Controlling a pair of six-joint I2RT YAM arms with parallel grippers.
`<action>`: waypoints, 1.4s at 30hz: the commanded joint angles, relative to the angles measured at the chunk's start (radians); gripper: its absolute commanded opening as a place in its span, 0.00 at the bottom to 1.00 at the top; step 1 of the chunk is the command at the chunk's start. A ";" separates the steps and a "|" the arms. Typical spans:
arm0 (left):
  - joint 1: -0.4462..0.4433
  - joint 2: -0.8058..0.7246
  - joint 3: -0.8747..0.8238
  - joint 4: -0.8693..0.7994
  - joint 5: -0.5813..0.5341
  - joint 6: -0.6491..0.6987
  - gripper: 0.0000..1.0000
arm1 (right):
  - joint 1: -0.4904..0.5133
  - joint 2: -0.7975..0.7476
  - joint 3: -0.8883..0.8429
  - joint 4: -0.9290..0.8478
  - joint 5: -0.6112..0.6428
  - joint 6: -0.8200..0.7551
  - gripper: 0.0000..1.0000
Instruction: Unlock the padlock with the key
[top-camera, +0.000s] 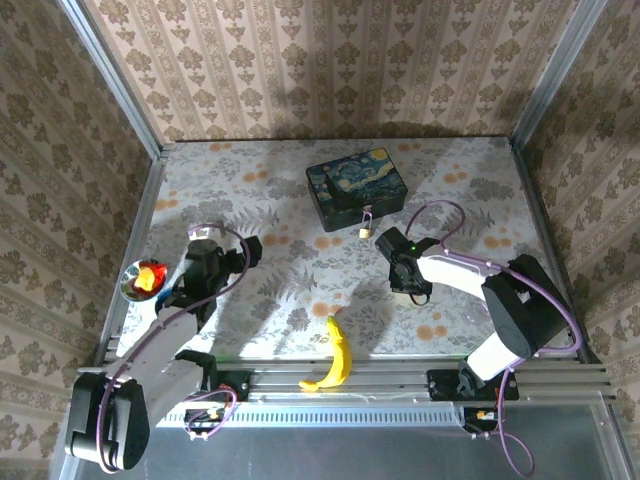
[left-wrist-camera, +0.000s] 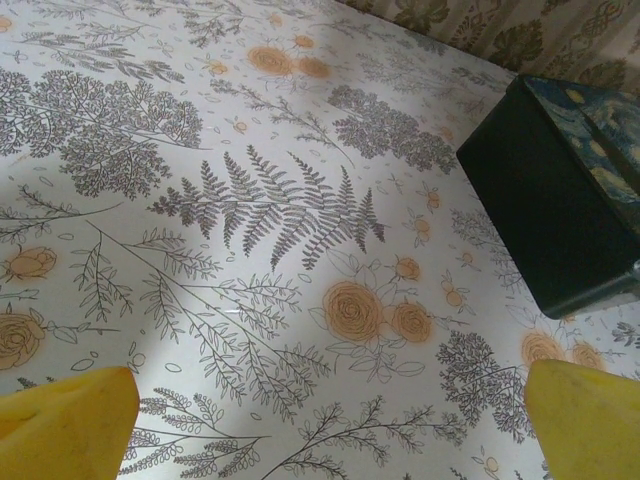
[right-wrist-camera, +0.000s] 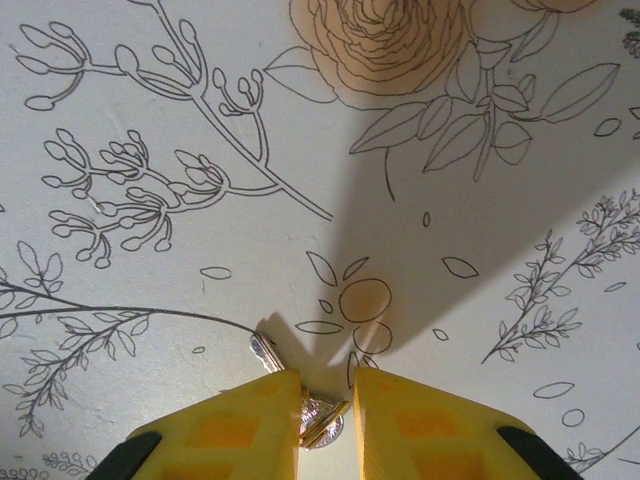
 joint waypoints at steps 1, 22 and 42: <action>-0.006 -0.025 -0.003 0.001 0.001 0.001 1.00 | 0.006 -0.029 -0.014 -0.008 0.011 0.029 0.21; -0.004 -0.055 0.002 -0.028 -0.014 0.012 1.00 | 0.006 -0.036 -0.062 0.030 -0.008 0.071 0.16; 0.024 -0.087 0.041 -0.106 -0.021 -0.031 1.00 | 0.006 -0.214 -0.103 0.110 -0.018 0.028 0.00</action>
